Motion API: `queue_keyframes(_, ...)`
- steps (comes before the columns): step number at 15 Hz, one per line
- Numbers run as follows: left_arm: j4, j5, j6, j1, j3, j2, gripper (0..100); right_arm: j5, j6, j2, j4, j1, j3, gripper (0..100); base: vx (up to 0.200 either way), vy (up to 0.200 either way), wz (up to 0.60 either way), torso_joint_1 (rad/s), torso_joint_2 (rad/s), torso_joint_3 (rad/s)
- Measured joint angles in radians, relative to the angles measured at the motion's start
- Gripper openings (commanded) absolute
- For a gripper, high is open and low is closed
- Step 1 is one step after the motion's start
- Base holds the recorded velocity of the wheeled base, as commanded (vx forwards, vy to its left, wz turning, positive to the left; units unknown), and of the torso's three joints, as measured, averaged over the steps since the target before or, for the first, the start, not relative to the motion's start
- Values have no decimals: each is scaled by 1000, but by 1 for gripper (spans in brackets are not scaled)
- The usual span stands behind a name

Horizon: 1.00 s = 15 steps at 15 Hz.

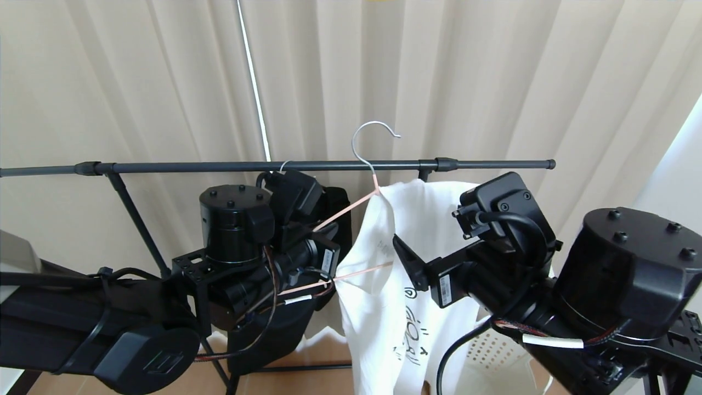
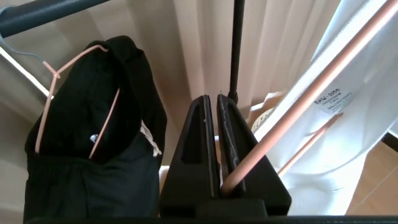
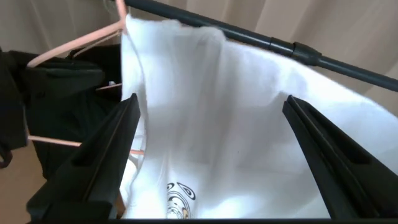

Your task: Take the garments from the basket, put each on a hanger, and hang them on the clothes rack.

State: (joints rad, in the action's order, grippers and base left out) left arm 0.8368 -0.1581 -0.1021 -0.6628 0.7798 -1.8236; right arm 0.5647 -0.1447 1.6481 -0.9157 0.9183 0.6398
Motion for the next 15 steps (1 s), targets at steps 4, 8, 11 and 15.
queue_keyframes(4, 1, 17, -5, 25, -45, 7, 0, -98, -32, -63, 40, -36, -27, 100, 0, 0, 0, 0, 0, 0)
queue_keyframes(8, 42, 85, -15, 72, -130, 31, 0, -251, -79, -206, 493, -138, 34, 100, 0, 0, 0, 0, 0, 0)
queue_keyframes(11, 108, 108, -56, 91, -218, 54, 0, -465, -139, -305, 942, -247, 243, 100, 0, 0, 0, 0, 0, 0)
queue_keyframes(15, 201, 116, -119, 88, -299, 71, 0, -635, -346, -324, 1405, -364, 526, 100, 0, 0, 0, 0, 0, 0)
